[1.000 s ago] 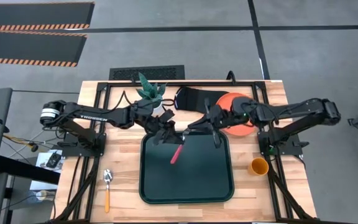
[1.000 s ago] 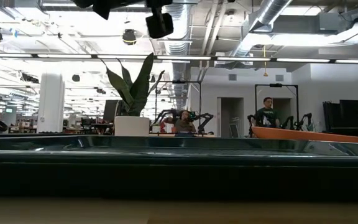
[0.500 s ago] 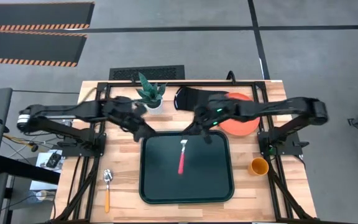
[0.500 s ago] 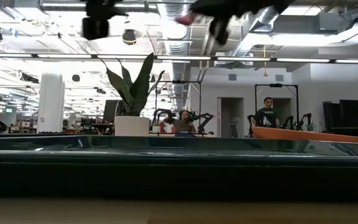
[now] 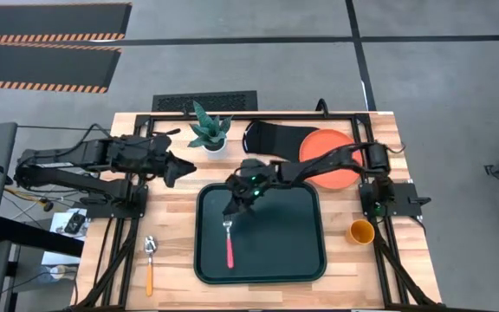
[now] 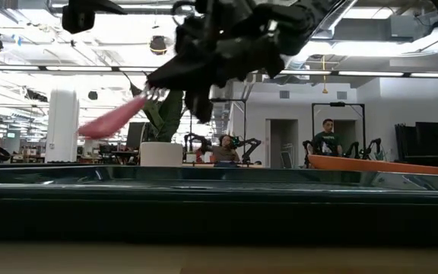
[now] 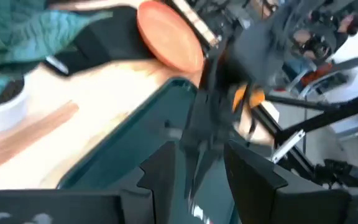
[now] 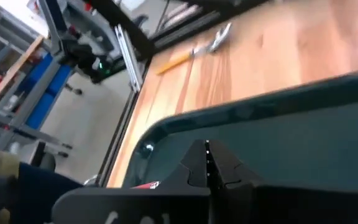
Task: Pick and place plate/cup/fork/spoon on tray
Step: Put the pink fork on the left side of the black tray
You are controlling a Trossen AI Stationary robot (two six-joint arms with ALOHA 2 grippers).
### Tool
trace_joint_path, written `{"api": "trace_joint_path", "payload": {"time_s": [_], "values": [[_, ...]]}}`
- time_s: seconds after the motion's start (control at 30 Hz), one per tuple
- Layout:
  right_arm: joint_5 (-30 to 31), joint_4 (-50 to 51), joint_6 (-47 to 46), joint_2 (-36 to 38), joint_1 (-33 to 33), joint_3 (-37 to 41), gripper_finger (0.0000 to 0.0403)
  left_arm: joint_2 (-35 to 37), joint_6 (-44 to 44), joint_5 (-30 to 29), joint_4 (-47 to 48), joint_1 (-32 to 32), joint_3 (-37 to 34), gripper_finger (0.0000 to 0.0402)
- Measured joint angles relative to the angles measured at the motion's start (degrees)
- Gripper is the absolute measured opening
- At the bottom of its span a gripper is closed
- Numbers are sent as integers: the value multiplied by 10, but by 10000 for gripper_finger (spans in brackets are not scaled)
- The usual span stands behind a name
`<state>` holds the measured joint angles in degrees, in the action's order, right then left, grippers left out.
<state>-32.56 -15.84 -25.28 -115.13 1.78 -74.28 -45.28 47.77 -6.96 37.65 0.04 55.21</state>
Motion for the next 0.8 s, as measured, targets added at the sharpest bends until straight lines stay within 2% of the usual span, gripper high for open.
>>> {"api": "trace_joint_path", "payload": {"time_s": [0.1,0.33,0.63,0.8], "values": [[0,1,0,-32,-8,-22,1,3,-1,-3,14,-2,0,123],[71,6,11,-42,-8,-17,1,3,-8,-14,25,-2,0,123],[75,19,11,-42,-10,-14,2,3,-21,-44,31,-2,0,123],[97,23,11,-42,-10,-14,17,3,-21,-56,34,-2,0,123]]}}
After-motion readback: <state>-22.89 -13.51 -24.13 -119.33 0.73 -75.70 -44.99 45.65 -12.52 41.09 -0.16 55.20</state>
